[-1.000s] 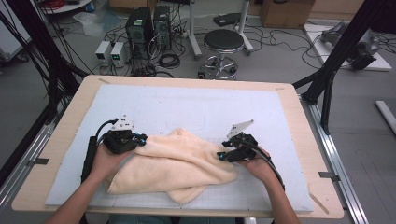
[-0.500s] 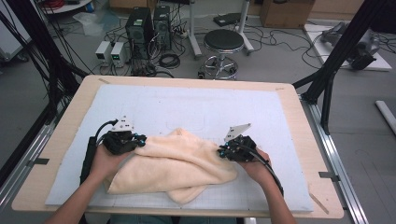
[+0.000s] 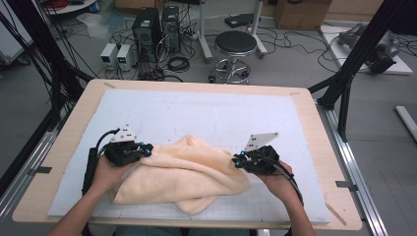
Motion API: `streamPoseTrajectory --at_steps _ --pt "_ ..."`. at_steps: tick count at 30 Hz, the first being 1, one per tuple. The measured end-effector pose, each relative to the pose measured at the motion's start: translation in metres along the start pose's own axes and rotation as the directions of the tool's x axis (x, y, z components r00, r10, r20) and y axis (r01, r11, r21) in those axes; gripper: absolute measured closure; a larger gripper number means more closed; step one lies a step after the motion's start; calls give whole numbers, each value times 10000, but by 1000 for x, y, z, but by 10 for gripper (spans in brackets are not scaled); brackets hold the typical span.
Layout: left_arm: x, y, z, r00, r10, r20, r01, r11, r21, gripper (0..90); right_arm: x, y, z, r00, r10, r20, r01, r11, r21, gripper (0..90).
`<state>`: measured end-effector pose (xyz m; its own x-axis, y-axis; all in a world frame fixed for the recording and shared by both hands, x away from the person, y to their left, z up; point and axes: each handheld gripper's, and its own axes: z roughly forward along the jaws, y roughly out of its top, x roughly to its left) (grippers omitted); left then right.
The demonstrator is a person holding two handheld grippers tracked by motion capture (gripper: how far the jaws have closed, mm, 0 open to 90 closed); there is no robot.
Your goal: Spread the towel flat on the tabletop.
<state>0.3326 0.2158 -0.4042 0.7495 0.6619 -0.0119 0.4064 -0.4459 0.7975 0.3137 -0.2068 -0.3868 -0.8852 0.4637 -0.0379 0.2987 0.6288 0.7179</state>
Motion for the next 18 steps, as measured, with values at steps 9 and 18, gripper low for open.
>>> streamPoseTrajectory --at_steps 9,18 --pt "77 103 38 9870 -762 -1414 657 9948 -775 840 -98 60 4 9858 486 1607 -563 9975 432 797" --pt "92 107 52 9755 -789 -2054 769 9969 -178 558 -127 92 16 9603 1161 2537 -1193 9929 -27 528"
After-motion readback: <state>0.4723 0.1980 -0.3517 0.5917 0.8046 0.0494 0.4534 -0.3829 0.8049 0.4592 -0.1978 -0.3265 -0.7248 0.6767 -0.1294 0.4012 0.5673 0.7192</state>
